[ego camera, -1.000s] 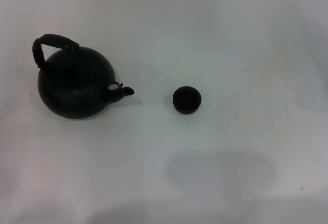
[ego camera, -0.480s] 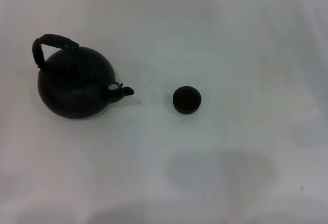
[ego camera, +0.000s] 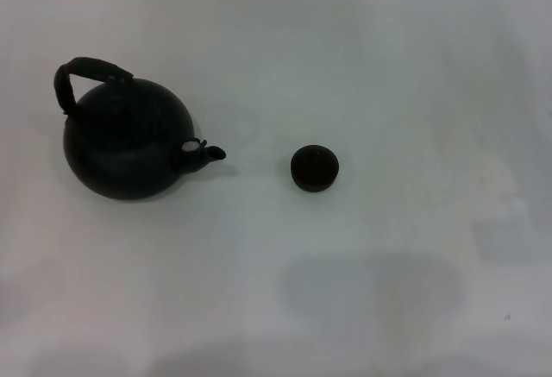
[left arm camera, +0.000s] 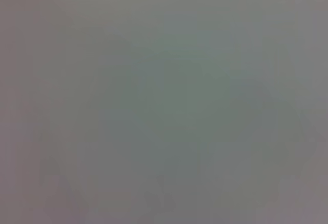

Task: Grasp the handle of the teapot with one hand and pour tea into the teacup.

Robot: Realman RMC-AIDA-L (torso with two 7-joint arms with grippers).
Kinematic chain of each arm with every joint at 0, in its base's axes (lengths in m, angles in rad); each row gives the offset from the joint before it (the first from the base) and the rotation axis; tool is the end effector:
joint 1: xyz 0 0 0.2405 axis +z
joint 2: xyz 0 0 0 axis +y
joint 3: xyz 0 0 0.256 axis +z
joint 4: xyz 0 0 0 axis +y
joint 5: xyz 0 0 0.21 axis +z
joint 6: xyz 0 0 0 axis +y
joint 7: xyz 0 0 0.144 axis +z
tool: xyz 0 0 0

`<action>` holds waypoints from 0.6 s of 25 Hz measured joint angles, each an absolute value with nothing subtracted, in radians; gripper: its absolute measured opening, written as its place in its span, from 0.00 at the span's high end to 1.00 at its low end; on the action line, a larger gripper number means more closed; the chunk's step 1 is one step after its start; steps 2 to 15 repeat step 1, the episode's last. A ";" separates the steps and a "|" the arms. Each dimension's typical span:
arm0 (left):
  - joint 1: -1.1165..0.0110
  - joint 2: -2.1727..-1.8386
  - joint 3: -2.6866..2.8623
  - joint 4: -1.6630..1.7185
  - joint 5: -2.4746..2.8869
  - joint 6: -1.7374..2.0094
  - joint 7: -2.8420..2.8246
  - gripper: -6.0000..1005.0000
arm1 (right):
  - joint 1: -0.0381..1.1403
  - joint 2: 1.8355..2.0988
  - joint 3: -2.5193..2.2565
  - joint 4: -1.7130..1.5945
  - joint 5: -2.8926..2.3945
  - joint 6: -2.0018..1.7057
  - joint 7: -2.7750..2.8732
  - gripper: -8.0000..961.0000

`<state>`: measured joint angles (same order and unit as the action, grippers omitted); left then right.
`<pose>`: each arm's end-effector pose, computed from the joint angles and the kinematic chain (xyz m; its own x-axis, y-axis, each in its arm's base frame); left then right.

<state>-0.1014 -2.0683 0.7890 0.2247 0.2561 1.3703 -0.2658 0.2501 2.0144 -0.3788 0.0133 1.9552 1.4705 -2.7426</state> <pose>-0.4350 0.2024 0.1148 0.7619 -0.1978 0.6168 0.6328 0.4304 -0.6437 0.3850 0.2451 0.0322 0.6546 0.0696 -0.7528 -0.7405 -0.1417 -0.6570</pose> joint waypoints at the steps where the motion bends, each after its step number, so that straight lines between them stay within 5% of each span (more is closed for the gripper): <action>1: -0.106 -2.070 0.781 0.222 0.256 1.367 -0.258 0.29 | 0.252 2.014 -0.377 0.012 1.959 1.470 -2.743 0.12; 15: -0.106 -2.070 0.781 0.222 0.256 1.367 -0.258 0.29 | 0.252 2.014 -0.377 0.012 1.959 1.470 -2.743 0.12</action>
